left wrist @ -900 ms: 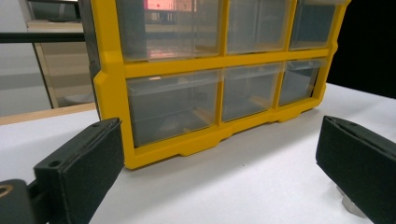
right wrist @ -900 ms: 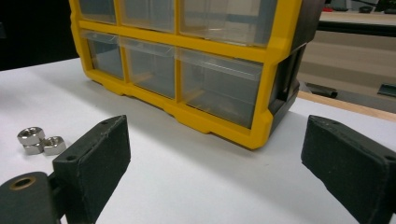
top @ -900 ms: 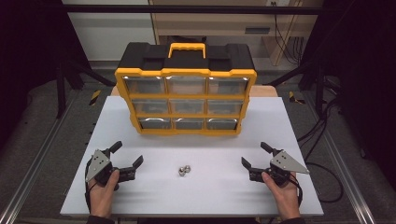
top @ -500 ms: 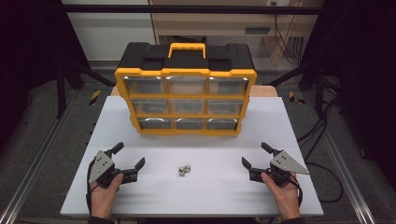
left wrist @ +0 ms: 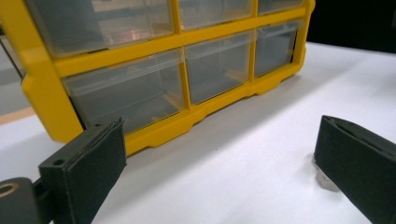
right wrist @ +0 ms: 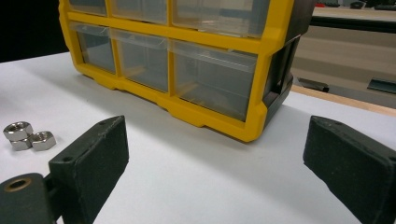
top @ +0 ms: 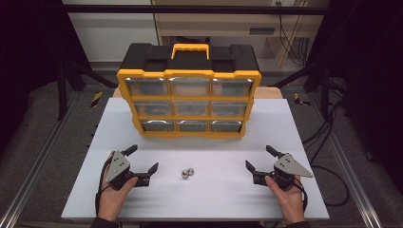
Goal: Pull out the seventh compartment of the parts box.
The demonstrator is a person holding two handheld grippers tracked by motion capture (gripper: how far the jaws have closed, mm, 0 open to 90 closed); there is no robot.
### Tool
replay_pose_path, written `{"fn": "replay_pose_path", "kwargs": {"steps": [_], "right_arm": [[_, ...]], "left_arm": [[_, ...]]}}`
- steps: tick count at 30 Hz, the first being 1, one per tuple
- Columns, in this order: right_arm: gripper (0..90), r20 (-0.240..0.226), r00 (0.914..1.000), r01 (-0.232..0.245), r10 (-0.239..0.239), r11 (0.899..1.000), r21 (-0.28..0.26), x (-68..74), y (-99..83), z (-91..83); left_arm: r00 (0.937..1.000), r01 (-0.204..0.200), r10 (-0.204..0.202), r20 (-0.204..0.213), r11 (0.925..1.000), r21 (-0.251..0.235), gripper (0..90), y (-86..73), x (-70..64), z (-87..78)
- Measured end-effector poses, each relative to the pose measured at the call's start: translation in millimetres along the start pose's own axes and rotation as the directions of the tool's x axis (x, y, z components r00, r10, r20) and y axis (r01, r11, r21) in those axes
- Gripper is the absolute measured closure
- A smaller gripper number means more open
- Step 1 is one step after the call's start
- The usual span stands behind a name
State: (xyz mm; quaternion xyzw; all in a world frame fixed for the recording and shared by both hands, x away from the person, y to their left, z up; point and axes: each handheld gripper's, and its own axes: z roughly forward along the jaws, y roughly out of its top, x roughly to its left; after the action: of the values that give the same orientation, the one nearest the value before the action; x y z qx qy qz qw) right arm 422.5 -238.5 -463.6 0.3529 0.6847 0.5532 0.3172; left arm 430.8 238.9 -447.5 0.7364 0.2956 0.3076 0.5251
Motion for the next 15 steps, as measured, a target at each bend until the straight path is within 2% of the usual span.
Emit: {"fn": "replay_pose_path", "kwargs": {"steps": [1, 4, 6, 8, 11, 12, 15], "right_arm": [[7.6, 0.0, 0.9999, 0.016, -0.016, 1.0, -0.005, 1.5, 0.0, 0.3], [8.0, -0.003, 0.9999, 0.011, -0.011, 1.0, -0.006, 1.7, 0.2, -0.1], [8.0, -0.002, 1.0, -0.003, 0.003, 1.0, 0.0, 1.3, 0.0, -0.2], [7.9, -0.002, 1.0, -0.001, 0.001, 1.0, 0.001, 1.0, 0.0, 0.2], [6.9, 0.0, 1.0, 0.001, -0.001, 1.0, 0.003, 0.9, -0.1, 0.1], [6.6, 0.003, 1.0, 0.001, -0.001, 1.0, 0.003, 0.9, -0.2, -0.2], [6.1, 0.009, 0.9999, 0.006, -0.006, 1.0, 0.002, 0.9, -0.4, -0.6]], "left_arm": [[0.9988, -0.048, 0.048, -0.008, 0.9986, 0.022, 2.4, 6.5, 3.1, 5.2], [0.9976, -0.067, 0.068, -0.01, 0.9965, 0.049, 2.6, 14.8, 5.8, 11.5], [0.9949, -0.098, 0.1, -0.012, 0.9906, 0.096, 2.7, 24.0, 7.6, 18.4], [0.9883, -0.149, 0.152, -0.016, 0.9805, 0.128, 2.8, 31.8, 8.7, 23.8], [0.9794, -0.197, 0.201, -0.011, 0.9672, 0.16, 3.0, 41.6, 10.4, 32.1], [0.9747, -0.218, 0.223, -0.011, 0.9612, 0.169, 3.0, 43.7, 10.8, 34.4], [0.9572, -0.284, 0.289, 0.002, 0.9372, 0.203, 3.6, 47.8, 11.9, 40.6]]}}
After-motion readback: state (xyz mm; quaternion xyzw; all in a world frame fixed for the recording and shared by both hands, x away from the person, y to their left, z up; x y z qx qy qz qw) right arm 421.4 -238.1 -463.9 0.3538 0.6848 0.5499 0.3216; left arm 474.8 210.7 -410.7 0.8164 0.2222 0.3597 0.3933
